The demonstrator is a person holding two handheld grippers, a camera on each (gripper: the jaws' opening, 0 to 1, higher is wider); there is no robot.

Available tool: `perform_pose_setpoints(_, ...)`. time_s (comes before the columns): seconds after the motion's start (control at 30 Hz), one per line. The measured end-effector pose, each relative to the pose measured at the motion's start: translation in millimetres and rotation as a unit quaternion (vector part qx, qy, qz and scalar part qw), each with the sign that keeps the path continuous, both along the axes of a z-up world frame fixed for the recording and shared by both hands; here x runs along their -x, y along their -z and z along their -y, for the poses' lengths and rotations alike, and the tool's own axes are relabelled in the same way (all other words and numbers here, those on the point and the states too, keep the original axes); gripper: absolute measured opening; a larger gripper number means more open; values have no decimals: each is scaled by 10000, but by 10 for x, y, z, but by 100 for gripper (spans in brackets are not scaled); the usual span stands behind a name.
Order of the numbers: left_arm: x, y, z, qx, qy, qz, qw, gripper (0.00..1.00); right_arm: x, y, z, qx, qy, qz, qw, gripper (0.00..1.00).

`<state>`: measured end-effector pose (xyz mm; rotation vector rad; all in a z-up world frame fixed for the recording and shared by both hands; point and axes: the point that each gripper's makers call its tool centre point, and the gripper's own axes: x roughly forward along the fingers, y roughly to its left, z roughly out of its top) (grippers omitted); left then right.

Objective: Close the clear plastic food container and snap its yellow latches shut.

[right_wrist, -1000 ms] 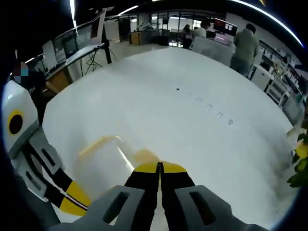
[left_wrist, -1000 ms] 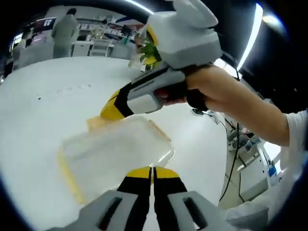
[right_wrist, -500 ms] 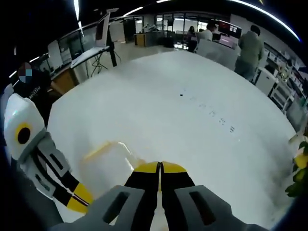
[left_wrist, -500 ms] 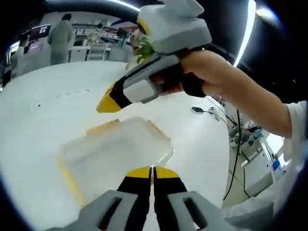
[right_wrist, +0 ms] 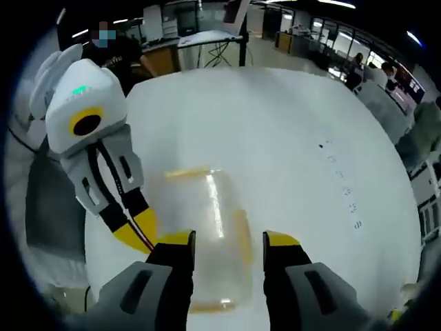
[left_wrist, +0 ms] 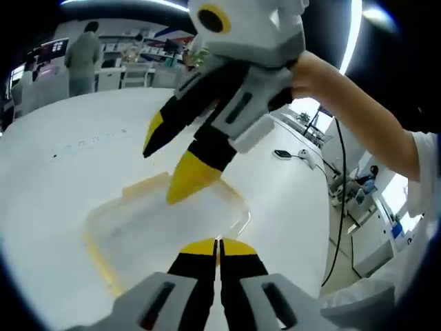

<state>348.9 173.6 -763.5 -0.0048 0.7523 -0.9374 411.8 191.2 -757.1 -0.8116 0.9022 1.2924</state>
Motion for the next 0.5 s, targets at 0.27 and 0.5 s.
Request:
perform_pose_setpoints(0.27, 12, -13, 11, -157, 193, 295, 9993, 0, -24, 147, -108, 452, -371, -204, 9981, 38)
perform_pose_setpoints(0.5, -2, -26, 14, -250, 560, 685, 9958, 0, 77, 166, -89, 759, -666, -350, 9943, 37)
